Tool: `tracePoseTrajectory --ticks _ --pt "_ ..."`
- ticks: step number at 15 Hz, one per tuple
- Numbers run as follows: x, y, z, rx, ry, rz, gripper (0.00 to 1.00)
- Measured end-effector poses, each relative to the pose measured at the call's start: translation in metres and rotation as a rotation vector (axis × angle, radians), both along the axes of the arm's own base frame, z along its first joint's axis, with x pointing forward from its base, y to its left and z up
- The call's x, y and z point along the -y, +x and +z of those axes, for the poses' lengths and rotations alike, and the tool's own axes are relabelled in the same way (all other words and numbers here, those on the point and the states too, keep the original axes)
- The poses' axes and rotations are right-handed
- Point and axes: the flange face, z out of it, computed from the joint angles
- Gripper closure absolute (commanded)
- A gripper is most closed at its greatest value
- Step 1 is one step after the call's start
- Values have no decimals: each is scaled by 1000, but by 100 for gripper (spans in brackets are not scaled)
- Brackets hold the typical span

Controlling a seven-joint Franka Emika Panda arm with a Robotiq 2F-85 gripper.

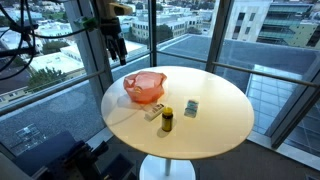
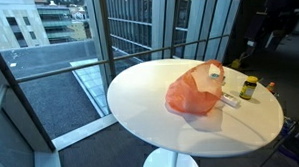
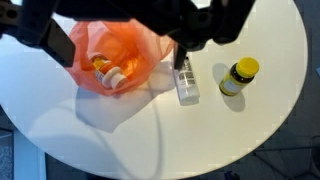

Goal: Take the white bottle out of the plastic bag and put it on the table

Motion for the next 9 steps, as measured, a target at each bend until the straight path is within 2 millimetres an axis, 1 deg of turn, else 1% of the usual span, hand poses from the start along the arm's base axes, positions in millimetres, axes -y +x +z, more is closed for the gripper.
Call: tracePoseTrajectory --ticks 5,9 --pt "7 29 -7 84 -4 -58 0" --pt "15 55 -18 94 -1 -68 0"
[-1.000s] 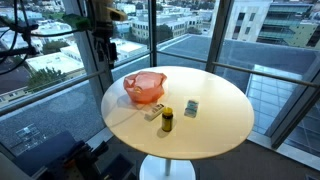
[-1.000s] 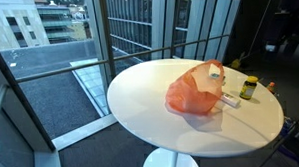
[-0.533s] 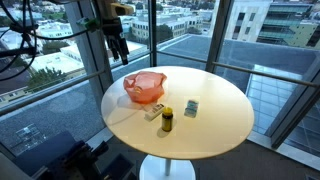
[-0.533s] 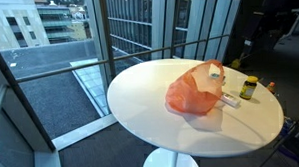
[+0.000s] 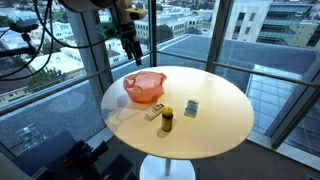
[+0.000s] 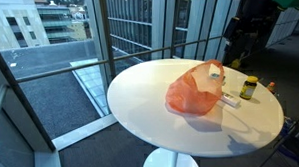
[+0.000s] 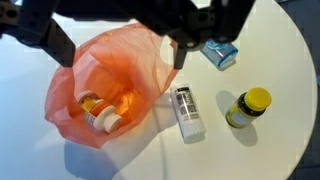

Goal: Take the white bottle out of the plastic bag and put it on the table

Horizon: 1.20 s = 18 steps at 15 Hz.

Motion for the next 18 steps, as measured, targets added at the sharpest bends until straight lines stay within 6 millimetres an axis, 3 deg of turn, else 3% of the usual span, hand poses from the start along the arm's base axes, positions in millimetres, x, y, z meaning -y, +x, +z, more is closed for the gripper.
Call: tracePoseTrajectory --ticks 8,18 --pt "8 43 -38 -60 -17 1 0" --pt "5 49 -42 -59 -16 14 0"
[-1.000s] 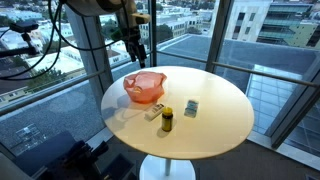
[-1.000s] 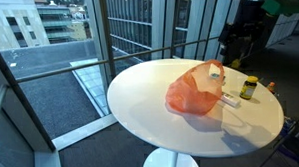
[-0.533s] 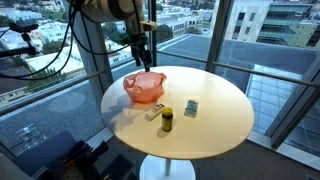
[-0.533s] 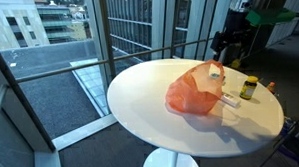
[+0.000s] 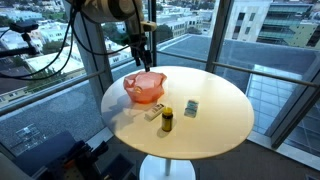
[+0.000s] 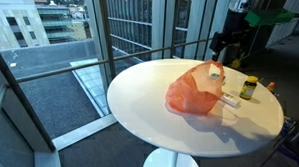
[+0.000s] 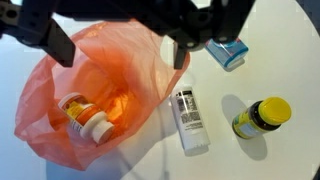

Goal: Take the white bottle out of the plastic bag and put it on the table

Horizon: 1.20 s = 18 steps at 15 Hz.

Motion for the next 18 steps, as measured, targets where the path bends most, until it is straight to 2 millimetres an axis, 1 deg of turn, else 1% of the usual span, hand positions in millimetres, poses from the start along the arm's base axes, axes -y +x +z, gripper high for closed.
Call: tracePoseTrajectory --ticks 4,7,9,12,15,18 --pt "-2 6 -6 15 5 18 0" --pt "-2 14 -16 23 10 38 0" --pt "-2 22 -28 24 14 52 0" --pt "-5 40 -52 14 19 89 0" --pt "-14 59 -74 -1 24 137 0" --pt "-28 75 -91 -13 33 181 0"
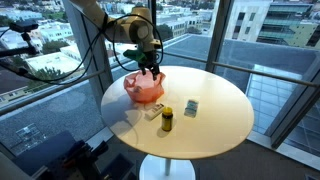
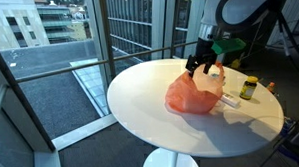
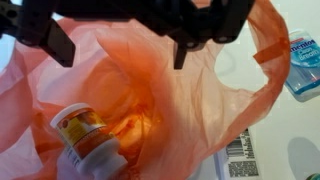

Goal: Take the white bottle out of the plastic bag and put it on the table

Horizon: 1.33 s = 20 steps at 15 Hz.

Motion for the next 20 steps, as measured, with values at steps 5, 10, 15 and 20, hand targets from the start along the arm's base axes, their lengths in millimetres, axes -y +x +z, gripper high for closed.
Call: tracePoseTrajectory --ticks 5,10,15,20 --pt "-17 14 -23 -30 20 41 0" --pt "-31 6 -44 -106 6 101 0" --pt "-44 -1 -48 -139 0 192 0" --pt "-46 -5 -52 -161 0 282 0"
